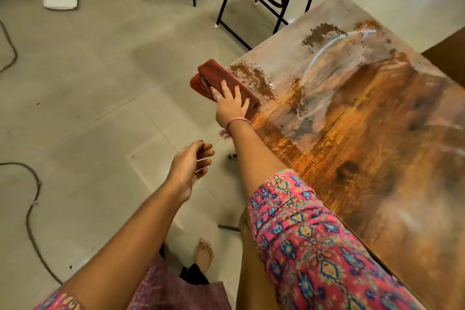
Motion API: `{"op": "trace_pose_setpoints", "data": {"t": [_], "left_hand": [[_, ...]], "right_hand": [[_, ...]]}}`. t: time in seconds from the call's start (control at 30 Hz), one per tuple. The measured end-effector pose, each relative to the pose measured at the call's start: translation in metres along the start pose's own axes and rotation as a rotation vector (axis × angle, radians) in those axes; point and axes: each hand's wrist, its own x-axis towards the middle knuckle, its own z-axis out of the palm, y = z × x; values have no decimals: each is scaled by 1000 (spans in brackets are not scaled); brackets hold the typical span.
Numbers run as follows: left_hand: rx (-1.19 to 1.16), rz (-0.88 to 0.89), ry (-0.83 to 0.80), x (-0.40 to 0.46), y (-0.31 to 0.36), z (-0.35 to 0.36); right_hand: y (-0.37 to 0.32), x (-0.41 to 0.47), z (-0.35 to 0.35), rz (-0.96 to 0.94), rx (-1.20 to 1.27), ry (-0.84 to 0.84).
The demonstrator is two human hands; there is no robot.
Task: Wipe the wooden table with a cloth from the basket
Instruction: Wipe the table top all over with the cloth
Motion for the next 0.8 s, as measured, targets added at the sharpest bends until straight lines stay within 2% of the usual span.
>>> {"op": "trace_pose_setpoints", "data": {"t": [0.1, 0.2, 0.27, 0.4, 0.47, 0.57, 0.63, 0.7, 0.73, 0.8], "left_hand": [[14, -34, -16, 28, 16, 0], [45, -77, -71, 56, 38, 1], [95, -105, -108, 75, 58, 0], [183, -118, -158, 105, 93, -5], [212, -128, -171, 118, 108, -11], [230, -152, -178, 134, 125, -18], [235, -174, -175, 144, 131, -21], [238, -184, -170, 152, 137, -24], [238, -186, -168, 155, 140, -24], [224, -176, -167, 162, 147, -22]], "right_hand": [[1, 5, 1, -36, -17, 16], [34, -32, 16, -14, -44, 115], [63, -77, 28, 138, -16, 185], [126, -162, 40, 613, 77, 200], [138, -158, 28, 812, 177, 269], [126, -95, 0, 1037, 313, 372], [97, -44, -18, 1033, 436, 334], [47, -4, -18, 857, 551, 211], [17, 13, -17, 712, 477, 187], [-34, 30, -5, 522, 316, 295]]}}
